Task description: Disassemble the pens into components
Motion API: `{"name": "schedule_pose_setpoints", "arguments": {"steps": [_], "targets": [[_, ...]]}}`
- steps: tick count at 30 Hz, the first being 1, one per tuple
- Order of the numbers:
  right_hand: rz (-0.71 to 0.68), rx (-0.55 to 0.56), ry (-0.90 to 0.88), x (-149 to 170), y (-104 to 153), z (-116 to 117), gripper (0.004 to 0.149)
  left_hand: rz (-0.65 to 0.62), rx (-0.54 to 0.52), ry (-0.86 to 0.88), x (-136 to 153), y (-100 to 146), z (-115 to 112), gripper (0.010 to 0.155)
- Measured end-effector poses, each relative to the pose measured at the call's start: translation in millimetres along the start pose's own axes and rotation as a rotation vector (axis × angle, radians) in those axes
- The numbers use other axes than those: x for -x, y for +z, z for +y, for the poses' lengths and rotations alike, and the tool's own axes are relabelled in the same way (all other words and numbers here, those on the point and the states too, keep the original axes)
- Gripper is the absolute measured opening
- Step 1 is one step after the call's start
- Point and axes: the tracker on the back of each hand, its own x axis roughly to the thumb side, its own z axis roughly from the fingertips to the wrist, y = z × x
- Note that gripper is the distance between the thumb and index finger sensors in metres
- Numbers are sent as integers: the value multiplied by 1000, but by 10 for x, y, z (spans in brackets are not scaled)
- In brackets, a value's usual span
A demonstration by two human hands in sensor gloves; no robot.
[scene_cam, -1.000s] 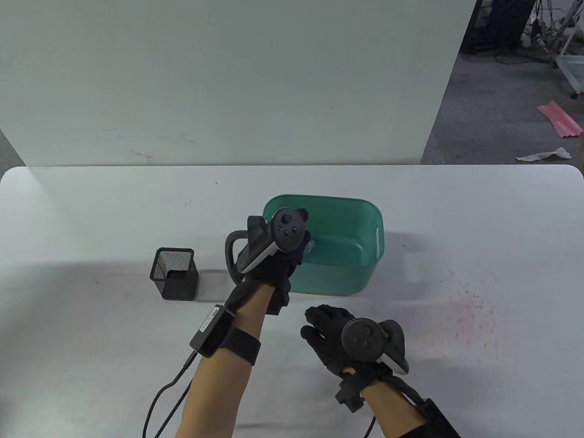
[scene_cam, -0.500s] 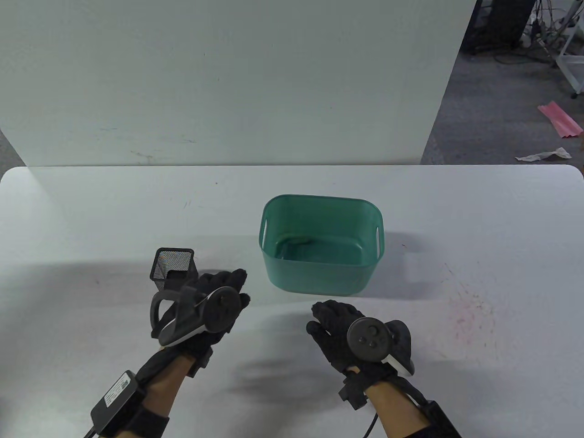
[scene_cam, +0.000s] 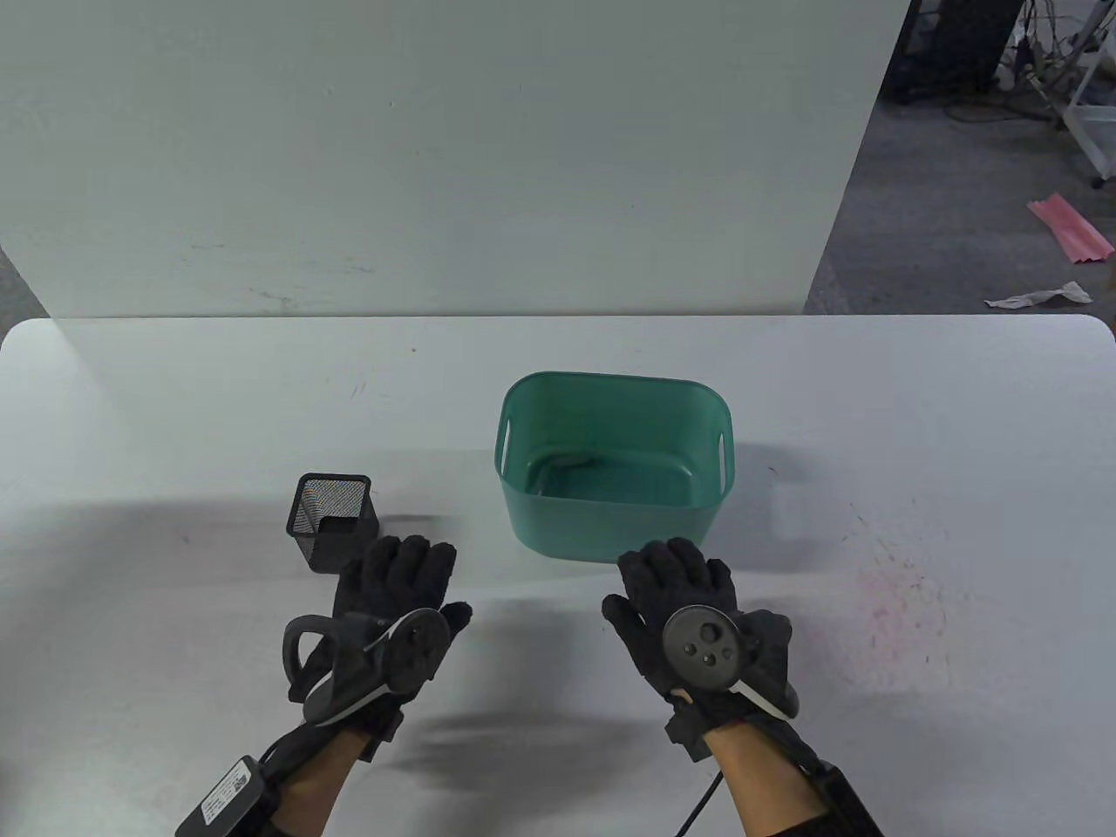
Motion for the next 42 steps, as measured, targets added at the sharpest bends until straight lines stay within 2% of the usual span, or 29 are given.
{"name": "schedule_pose_setpoints", "arguments": {"steps": [2, 5, 12, 14, 18, 30, 42], "targets": [[15, 16, -6, 19, 11, -38, 57, 13, -17, 10, 19, -3, 10, 69], [25, 11, -6, 33, 32, -40, 57, -9, 23, 22, 52, -4, -69, 71], [-8, -28, 161, -42, 40, -27, 69, -41, 21, 55, 83, 89, -50, 85], [-12, -40, 178, -51, 55, -33, 72, -48, 55, 116, 109, 113, -60, 88], [4, -89, 214, -37, 63, -8, 75, -61, 112, 123, 120, 118, -110, 92], [32, -154, 246, 27, 34, 43, 79, -65, 162, 142, 66, 80, -166, 95], [32, -139, 231, 21, 49, 39, 78, -57, 168, 126, 22, 84, -186, 94]]}}
